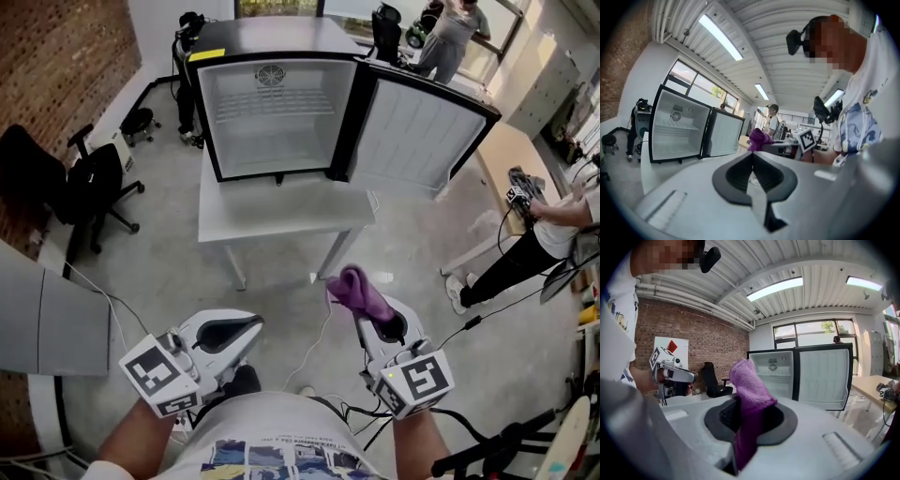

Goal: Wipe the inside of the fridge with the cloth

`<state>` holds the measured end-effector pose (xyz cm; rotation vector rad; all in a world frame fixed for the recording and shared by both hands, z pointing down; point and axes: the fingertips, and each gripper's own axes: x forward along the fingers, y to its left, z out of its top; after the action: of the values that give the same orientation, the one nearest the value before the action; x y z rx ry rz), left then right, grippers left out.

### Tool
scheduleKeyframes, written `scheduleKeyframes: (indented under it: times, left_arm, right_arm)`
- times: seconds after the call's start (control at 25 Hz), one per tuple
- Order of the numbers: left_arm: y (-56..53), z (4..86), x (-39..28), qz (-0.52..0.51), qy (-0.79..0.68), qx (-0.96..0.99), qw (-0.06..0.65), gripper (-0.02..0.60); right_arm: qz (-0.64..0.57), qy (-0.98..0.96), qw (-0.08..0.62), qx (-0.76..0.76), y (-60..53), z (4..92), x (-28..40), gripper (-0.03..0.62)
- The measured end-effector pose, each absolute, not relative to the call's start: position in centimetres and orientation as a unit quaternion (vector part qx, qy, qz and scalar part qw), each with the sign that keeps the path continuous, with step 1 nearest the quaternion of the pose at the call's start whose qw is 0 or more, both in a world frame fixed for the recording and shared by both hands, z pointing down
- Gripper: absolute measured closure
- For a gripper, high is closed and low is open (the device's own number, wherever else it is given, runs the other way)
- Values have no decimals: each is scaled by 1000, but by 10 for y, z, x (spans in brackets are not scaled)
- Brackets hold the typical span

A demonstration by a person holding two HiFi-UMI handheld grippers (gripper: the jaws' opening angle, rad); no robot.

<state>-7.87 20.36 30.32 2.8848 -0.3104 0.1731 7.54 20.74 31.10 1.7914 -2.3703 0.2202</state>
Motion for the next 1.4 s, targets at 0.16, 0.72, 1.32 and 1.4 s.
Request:
scheduleKeyframes:
  times: [0.16, 0.72, 1.32, 1.4]
  left_arm:
    - [165, 299, -99, 66, -75, 989, 109, 574]
    - [83, 290, -144, 48, -43, 992, 109, 574]
    - [-18, 273, -110, 47, -56, 992, 107, 574]
    - [-30, 272, -104, 50, -54, 992, 104, 574]
  right_arm:
    - [93, -776, 71, 620, 160, 312, 56, 542]
    - [102, -725, 55, 679, 49, 304, 36, 542]
    - [82, -632, 10, 770, -95, 283, 150, 542]
    - [77, -624, 6, 777, -115, 280, 161, 542]
